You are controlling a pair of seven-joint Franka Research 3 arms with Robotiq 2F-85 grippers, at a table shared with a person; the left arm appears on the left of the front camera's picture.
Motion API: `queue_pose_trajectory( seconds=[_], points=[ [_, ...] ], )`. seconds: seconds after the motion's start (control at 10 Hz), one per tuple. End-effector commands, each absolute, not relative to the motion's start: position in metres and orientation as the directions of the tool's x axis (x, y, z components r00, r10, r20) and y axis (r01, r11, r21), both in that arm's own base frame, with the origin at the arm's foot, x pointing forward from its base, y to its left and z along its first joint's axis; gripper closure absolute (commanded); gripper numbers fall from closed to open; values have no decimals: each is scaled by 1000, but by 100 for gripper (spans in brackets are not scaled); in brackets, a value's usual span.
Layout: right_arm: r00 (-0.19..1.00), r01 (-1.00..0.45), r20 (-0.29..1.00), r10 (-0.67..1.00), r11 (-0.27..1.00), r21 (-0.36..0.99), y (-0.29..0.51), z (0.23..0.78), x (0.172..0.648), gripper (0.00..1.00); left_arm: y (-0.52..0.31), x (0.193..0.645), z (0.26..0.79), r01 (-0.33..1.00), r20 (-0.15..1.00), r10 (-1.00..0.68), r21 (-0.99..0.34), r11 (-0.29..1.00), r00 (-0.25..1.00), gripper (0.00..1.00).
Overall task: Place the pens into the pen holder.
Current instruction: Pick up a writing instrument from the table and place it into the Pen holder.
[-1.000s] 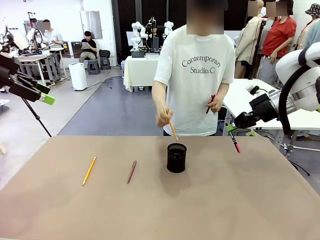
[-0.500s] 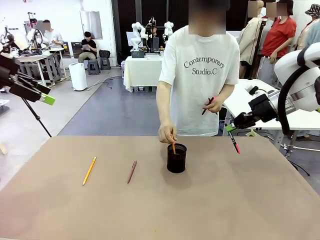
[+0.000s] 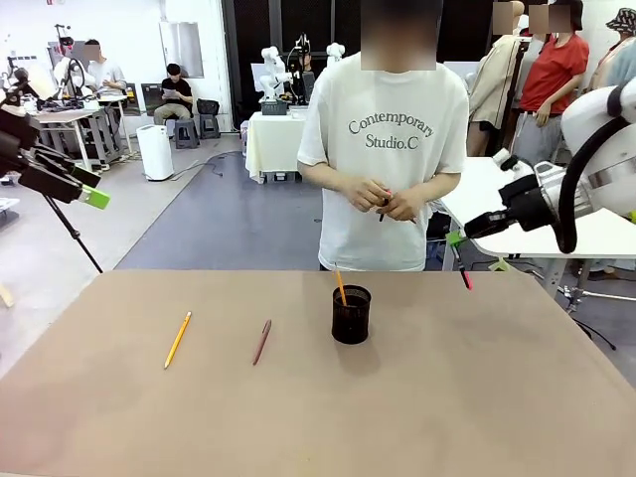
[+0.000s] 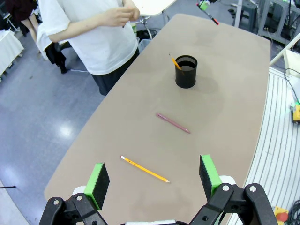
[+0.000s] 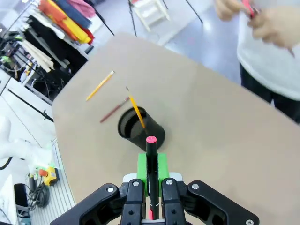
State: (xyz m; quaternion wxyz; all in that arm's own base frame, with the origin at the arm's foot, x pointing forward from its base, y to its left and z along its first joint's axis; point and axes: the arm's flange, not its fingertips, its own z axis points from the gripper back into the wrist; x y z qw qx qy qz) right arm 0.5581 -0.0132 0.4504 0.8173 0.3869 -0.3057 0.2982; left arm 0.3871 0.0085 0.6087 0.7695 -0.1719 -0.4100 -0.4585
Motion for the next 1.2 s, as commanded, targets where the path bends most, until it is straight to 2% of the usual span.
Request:
queue_pose_trajectory(
  seconds=[0.0,0.1,0.4,0.5,0.7,1.0,1.1],
  points=[
    [550,-794,799,242,449,410,-24,458,547,100,8,388,609,851,796,-562,118,511,227,0],
    [483,-836,846,227,406,369,-34,467,535,100,8,388,609,851,796,-562,118,511,227,0],
    [401,-857,897,185,421,297,-70,489,500,100,8,388,609,851,796,-562,118,511,227,0],
    [346,-883,925,158,388,264,-85,495,483,100,8,388,609,851,796,-562,118,511,227,0],
    [296,-878,947,123,425,219,-99,502,463,100,8,388,609,851,796,-562,118,511,227,0],
    [323,-852,941,97,463,244,-101,504,464,100,8,388,609,851,796,-562,118,511,227,0],
    [332,-864,933,138,441,242,-111,509,463,100,8,388,609,851,796,-562,118,511,227,0]
  ],
)
